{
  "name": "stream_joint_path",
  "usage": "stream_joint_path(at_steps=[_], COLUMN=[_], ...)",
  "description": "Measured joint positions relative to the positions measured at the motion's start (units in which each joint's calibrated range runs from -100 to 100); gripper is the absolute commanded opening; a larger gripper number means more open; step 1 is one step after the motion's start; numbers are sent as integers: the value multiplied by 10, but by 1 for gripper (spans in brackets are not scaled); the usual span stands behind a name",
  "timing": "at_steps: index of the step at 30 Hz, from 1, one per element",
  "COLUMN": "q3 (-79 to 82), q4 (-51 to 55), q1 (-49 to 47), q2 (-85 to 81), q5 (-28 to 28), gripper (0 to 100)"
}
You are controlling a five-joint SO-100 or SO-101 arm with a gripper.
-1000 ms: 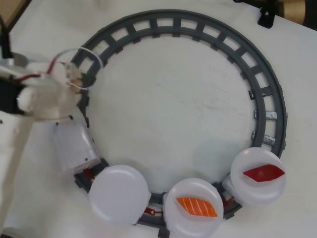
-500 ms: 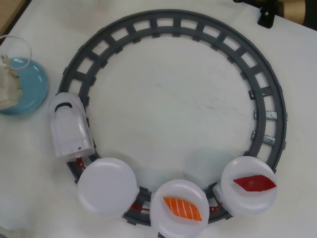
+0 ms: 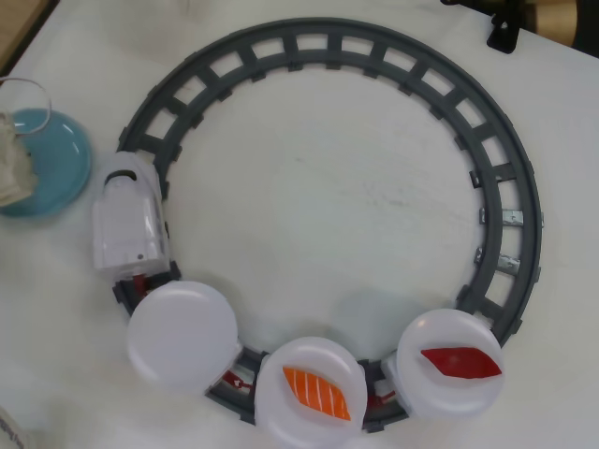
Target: Pick up the sushi from the Shinkansen and put it on the blue dish
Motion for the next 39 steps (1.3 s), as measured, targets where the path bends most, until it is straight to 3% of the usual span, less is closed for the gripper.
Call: stream_joint_path(at_steps=[11,19,33,39], q3=[-33,-29,-24,-59], q4=[0,0,2,78], q1=[-5,-26,-25,-18], q2=[7,7,7,6], q5=[0,0,0,0], gripper=[4,19,19,19])
